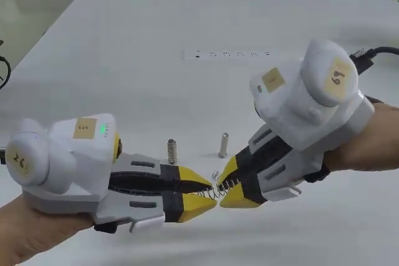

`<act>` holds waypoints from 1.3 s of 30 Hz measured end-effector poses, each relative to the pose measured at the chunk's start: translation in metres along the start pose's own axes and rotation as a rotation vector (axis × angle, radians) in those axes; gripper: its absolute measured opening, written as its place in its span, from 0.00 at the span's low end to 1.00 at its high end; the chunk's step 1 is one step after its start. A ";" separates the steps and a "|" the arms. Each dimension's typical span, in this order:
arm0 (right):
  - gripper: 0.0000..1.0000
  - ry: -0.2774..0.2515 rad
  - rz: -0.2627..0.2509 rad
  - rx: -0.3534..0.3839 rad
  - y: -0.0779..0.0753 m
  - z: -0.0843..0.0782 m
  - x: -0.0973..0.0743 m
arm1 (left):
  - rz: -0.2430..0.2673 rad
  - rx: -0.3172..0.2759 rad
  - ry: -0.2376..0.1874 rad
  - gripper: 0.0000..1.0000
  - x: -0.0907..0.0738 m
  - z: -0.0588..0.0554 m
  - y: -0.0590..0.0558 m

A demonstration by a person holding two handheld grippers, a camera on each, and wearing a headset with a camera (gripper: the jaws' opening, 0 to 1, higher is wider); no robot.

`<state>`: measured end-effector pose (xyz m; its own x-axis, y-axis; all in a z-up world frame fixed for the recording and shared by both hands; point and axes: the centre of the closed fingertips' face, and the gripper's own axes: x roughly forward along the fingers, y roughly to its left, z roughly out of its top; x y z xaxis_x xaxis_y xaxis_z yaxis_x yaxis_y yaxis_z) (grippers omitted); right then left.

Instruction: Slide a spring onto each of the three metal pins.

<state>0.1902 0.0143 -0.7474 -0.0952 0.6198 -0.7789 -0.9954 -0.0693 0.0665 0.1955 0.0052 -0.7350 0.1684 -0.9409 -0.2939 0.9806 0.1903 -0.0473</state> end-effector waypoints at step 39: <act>0.07 0.098 0.031 -0.017 0.007 0.019 -0.001 | -0.009 0.045 0.069 0.02 0.007 -0.016 -0.002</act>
<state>0.1833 0.0283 -0.7344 -0.1237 0.5375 -0.8342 -0.9915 -0.1010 0.0819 0.1931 0.0027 -0.7526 0.1534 -0.9206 -0.3591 0.9858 0.1674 -0.0080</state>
